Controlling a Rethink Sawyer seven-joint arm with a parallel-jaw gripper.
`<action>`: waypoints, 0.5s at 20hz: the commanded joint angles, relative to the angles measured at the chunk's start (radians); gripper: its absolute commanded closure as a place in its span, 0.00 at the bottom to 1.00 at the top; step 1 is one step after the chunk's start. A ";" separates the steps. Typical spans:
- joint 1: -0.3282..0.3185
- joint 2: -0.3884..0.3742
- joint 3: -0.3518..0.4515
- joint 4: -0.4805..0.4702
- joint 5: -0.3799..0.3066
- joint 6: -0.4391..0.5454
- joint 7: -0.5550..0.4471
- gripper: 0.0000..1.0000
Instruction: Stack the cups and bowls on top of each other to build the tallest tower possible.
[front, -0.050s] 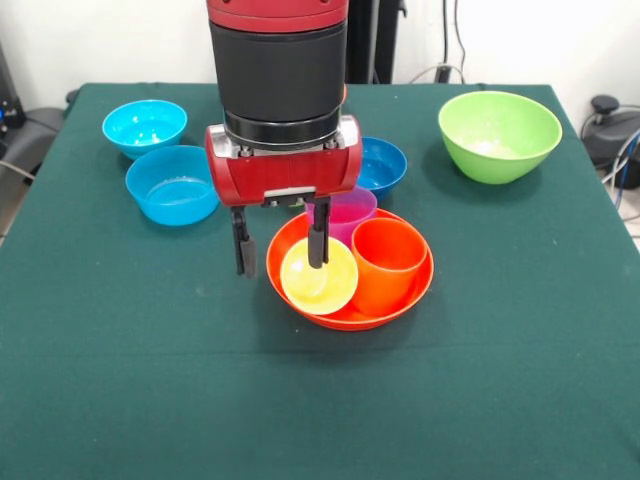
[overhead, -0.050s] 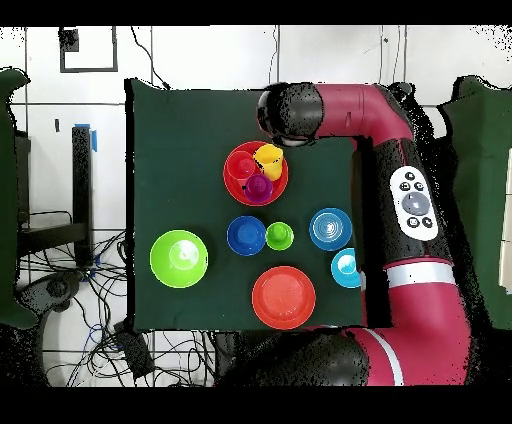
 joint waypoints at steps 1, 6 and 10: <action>-0.004 0.000 -0.007 -0.005 -0.077 0.141 -0.273 0.00; -0.009 -0.007 -0.009 0.010 -0.079 0.159 -0.267 0.00; -0.009 -0.005 -0.010 0.010 -0.083 0.171 -0.266 0.00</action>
